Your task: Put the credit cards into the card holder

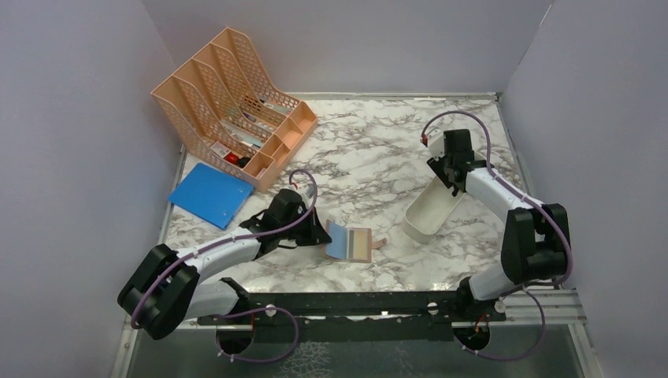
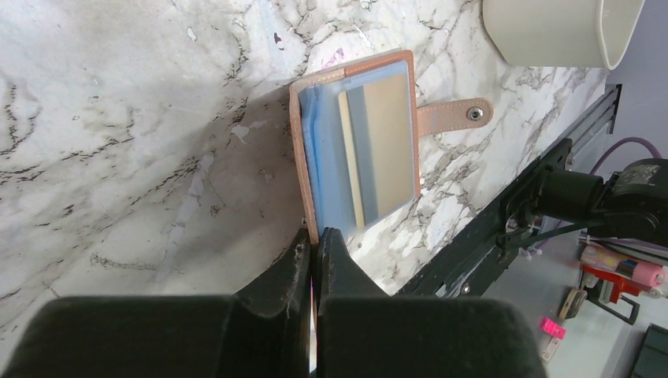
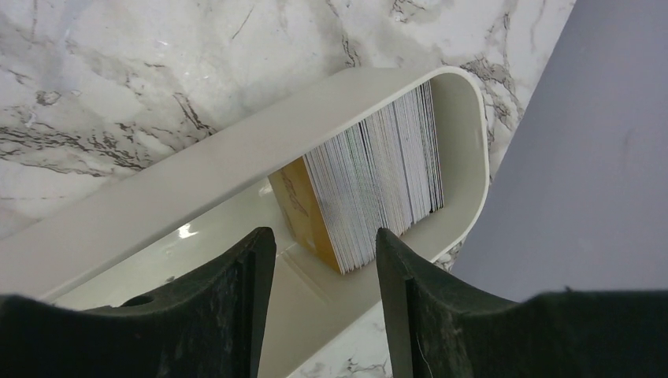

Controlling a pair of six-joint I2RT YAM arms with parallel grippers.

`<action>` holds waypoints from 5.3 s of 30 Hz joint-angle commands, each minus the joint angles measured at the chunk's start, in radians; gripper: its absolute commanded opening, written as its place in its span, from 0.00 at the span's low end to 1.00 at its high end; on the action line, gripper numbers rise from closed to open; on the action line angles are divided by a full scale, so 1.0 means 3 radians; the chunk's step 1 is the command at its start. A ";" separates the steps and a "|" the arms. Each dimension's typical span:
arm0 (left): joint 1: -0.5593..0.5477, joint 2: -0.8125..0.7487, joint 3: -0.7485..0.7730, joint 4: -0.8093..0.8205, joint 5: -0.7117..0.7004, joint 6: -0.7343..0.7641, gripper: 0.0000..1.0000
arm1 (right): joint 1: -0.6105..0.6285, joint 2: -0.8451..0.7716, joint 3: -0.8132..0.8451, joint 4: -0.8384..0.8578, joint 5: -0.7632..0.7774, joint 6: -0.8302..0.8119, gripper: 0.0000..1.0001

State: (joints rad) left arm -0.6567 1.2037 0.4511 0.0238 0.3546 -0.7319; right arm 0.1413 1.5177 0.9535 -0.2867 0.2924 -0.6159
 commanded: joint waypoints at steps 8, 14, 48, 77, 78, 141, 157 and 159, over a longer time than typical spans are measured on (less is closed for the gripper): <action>-0.0010 0.0027 0.0096 0.0120 0.0137 -0.0005 0.00 | -0.0168 0.0148 -0.0130 0.0432 0.0097 -0.0174 0.55; -0.0007 0.0009 0.0069 0.0174 0.0126 -0.0052 0.00 | -0.0172 0.0255 -0.0118 0.0495 0.0131 -0.0148 0.55; -0.0010 -0.0111 0.0071 0.0053 0.0083 -0.0015 0.00 | -0.0190 0.0143 -0.0039 0.0467 0.0248 -0.0044 0.36; -0.0010 -0.0294 0.0030 -0.0044 0.0046 -0.0025 0.00 | -0.0190 0.0104 -0.0054 0.0342 0.0022 0.0139 0.26; -0.0010 -0.0299 0.0026 -0.0044 0.0049 -0.0025 0.00 | -0.0190 0.0100 -0.0060 0.0329 0.0001 0.0151 0.29; -0.0010 -0.0244 -0.0015 0.0154 0.0045 -0.0180 0.00 | -0.0190 -0.0416 0.0384 -0.0599 -0.0431 0.0786 0.01; -0.0010 0.0014 -0.0109 0.0866 0.0098 -0.0555 0.00 | -0.0190 -0.0728 0.0807 -0.0860 -0.1368 0.2339 0.01; -0.0010 0.0057 -0.0113 0.0862 0.0107 -0.0552 0.04 | -0.0187 -0.0699 0.0828 -0.0911 -0.1612 0.2550 0.01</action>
State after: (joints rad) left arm -0.6567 1.1984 0.4332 0.2024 0.3752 -0.8730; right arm 0.0898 1.3159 1.1767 -0.5148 -0.0277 -0.0399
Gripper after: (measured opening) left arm 0.021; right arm 0.018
